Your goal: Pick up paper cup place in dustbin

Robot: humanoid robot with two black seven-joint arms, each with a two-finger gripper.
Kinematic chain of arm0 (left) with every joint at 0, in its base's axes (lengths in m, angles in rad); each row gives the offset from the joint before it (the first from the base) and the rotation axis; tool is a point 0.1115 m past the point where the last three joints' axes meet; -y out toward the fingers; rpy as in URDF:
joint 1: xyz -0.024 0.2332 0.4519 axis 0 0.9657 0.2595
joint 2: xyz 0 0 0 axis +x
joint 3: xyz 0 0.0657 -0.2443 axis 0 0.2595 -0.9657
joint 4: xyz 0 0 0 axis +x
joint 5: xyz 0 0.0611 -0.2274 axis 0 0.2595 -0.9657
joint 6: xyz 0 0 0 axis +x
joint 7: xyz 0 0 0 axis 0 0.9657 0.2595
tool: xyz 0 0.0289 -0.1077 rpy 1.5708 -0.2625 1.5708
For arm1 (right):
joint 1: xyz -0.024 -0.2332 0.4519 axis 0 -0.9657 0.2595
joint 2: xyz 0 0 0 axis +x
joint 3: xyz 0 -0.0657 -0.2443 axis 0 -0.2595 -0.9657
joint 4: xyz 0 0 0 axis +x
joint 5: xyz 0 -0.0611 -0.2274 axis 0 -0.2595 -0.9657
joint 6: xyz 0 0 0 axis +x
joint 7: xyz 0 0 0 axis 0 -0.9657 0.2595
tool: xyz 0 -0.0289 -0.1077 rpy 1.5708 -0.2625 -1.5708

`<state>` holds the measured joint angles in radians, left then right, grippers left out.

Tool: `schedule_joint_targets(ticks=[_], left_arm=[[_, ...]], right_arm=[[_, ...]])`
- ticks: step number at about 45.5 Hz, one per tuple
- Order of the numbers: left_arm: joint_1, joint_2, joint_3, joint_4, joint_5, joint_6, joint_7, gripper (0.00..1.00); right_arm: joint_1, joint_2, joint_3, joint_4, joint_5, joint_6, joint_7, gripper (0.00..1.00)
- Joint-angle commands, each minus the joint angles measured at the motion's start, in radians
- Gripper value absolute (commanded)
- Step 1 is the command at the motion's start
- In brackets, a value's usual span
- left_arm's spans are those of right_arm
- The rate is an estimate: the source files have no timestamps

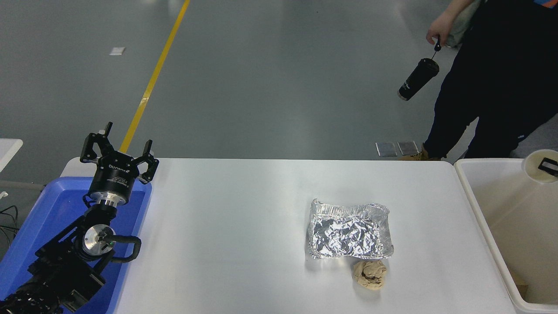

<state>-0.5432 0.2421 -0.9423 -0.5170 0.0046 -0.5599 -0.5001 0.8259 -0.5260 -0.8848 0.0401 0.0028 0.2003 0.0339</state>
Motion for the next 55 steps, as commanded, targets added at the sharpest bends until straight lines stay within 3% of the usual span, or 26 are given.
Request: schedule_joint_targets(ticks=[1,15,40,44,49,51,55], left_arm=[[0.000,-0.001,0.000,0.000,0.000,0.000,0.000,0.98],[0.000,0.000,-0.001,0.000,0.000,0.000,0.000,0.98],[0.000,0.000,-0.001,0.000,0.000,0.000,0.000,0.98],[0.000,0.000,0.000,0.000,0.000,0.000,0.000,0.98],[0.000,-0.001,-0.001,-0.001,0.000,0.000,0.000,0.98],[0.000,0.000,-0.001,-0.001,0.000,0.000,0.000,0.98],[-0.001,0.000,0.000,0.000,0.000,0.000,0.000,0.98]], right_arm=[[-0.143,0.040,0.112,-0.022,0.052,-0.114,-0.040,0.00],[-0.231,0.119,0.193,-0.025,0.052,-0.193,-0.042,0.00],[-0.246,0.143,0.196,-0.026,0.054,-0.199,-0.042,0.00],[-0.243,0.141,0.196,-0.026,0.054,-0.223,-0.040,0.42],[-0.238,0.143,0.196,-0.025,0.060,-0.277,-0.040,0.80],[-0.238,0.147,0.195,-0.025,0.062,-0.292,-0.038,0.90],[-0.238,0.158,0.195,-0.025,0.060,-0.323,-0.038,0.98]])
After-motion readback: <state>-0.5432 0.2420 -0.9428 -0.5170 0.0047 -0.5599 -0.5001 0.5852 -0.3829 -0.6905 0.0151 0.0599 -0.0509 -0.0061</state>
